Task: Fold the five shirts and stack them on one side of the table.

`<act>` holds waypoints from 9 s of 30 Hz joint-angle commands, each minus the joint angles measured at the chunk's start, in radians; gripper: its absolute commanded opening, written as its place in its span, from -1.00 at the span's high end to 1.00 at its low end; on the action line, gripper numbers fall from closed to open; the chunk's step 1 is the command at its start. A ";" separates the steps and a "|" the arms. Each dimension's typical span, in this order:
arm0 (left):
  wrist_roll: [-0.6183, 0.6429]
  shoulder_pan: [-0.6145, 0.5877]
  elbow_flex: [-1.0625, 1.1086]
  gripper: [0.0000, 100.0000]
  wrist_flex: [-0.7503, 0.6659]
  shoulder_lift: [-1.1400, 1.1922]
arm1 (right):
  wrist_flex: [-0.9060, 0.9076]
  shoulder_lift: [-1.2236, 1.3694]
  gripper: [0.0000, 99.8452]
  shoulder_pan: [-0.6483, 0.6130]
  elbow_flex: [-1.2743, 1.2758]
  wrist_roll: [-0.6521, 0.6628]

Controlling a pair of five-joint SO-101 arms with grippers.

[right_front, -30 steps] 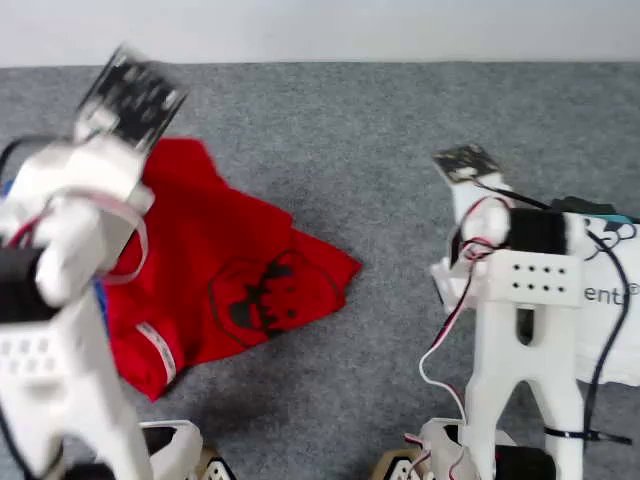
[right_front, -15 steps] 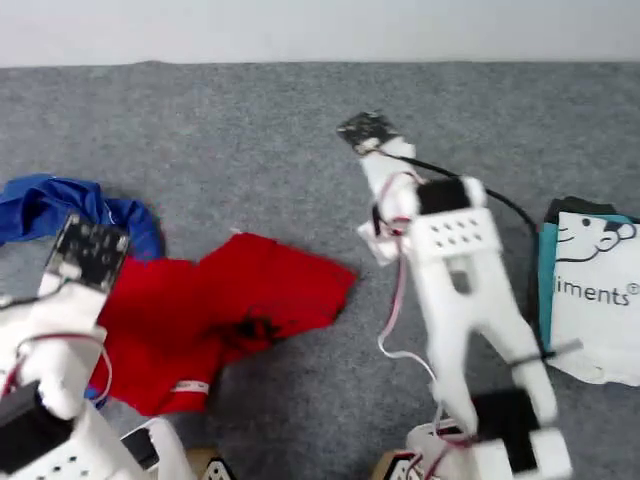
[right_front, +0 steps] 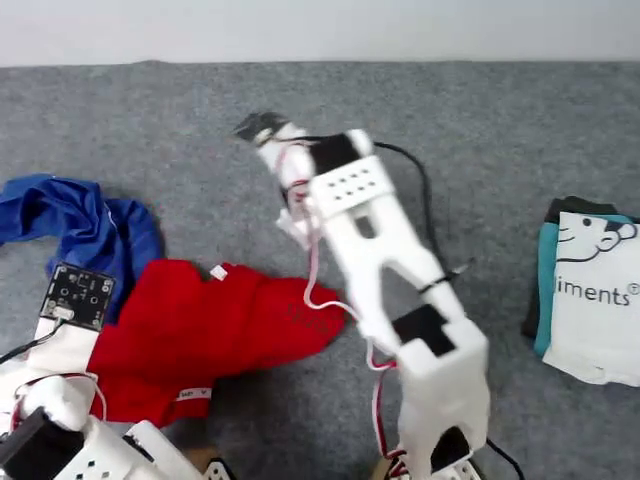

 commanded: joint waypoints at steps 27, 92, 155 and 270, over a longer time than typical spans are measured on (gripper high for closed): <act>-0.003 -0.008 0.008 0.99 0.018 -0.005 | 0.162 0.349 0.92 -0.341 -0.364 -0.086; 0.250 0.038 -0.200 0.99 0.017 -0.006 | -0.047 0.476 0.57 -0.292 -0.520 -0.144; 0.330 0.265 -0.435 0.99 -0.692 0.055 | 0.150 -0.280 0.98 0.061 -1.022 0.158; 0.107 0.786 -2.347 0.99 -0.219 2.248 | -0.773 0.337 0.98 0.458 -0.442 0.420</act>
